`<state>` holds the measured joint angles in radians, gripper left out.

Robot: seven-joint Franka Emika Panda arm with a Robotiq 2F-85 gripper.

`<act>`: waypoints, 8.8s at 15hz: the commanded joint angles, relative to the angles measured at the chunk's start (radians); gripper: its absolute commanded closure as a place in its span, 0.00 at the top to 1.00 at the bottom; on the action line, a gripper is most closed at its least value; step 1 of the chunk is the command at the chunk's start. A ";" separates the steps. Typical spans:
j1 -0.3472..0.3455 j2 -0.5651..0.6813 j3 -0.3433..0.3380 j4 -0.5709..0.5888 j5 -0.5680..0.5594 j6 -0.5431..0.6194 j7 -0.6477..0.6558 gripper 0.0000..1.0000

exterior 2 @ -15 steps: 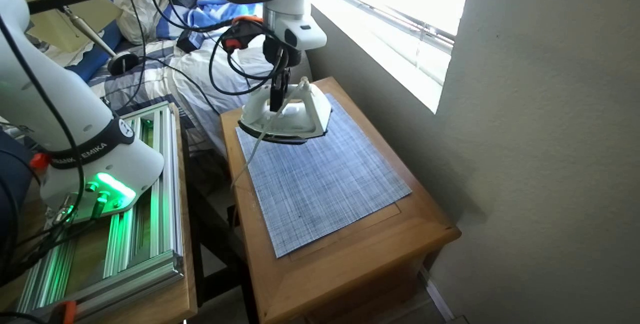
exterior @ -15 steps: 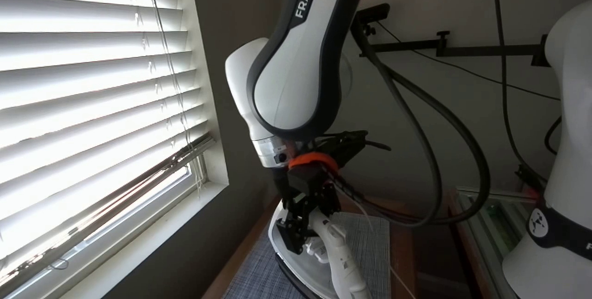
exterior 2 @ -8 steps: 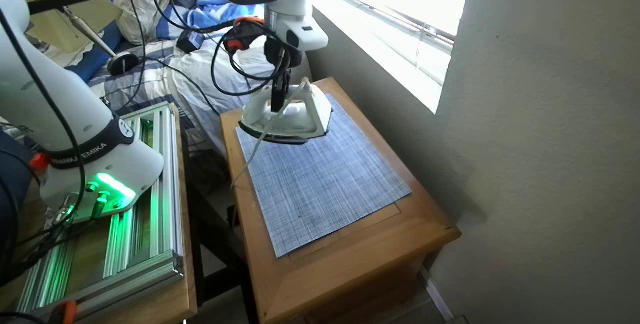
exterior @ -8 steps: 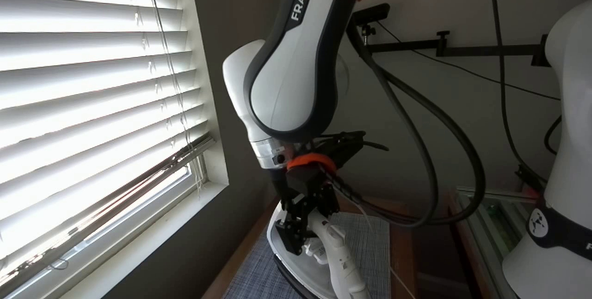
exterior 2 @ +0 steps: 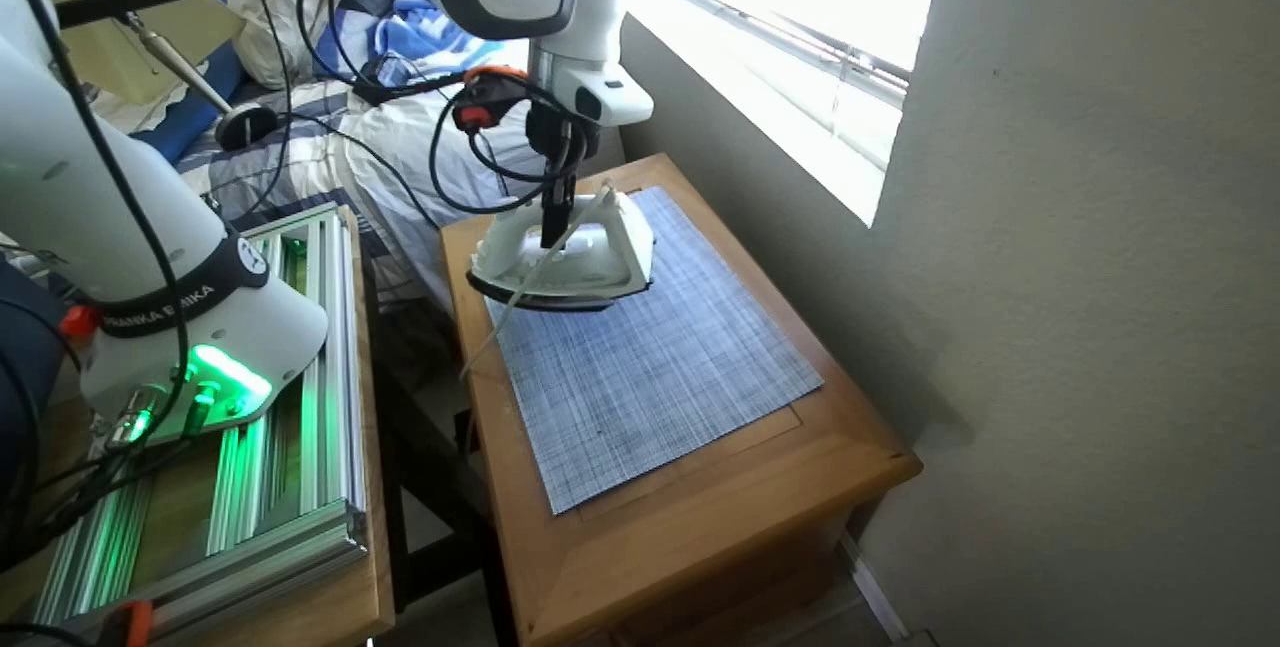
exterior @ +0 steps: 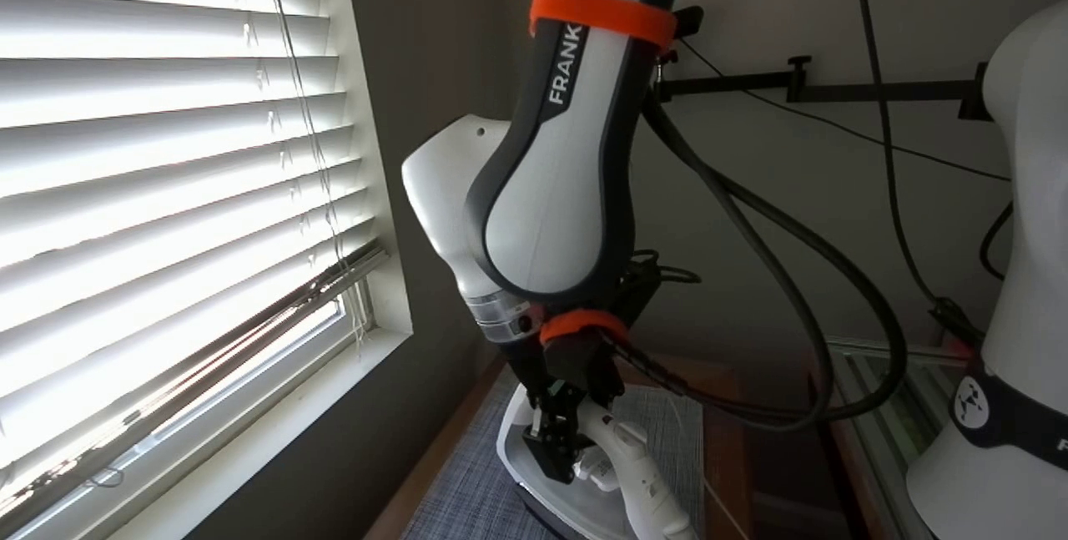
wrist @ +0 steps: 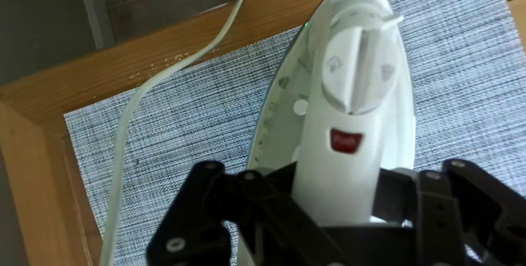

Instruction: Turn the iron to the right and then press on the button of the iron

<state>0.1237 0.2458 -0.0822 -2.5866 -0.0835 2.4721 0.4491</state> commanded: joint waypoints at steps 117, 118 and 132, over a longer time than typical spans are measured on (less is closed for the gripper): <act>-0.072 -0.112 0.086 -0.155 0.061 0.185 -0.209 0.00; -0.071 -0.111 0.086 -0.155 0.056 0.192 -0.213 0.00; -0.066 -0.197 0.075 -0.163 0.017 0.231 -0.173 0.00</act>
<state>0.0660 0.0808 -0.0075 -2.7413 -0.0595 2.6818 0.2642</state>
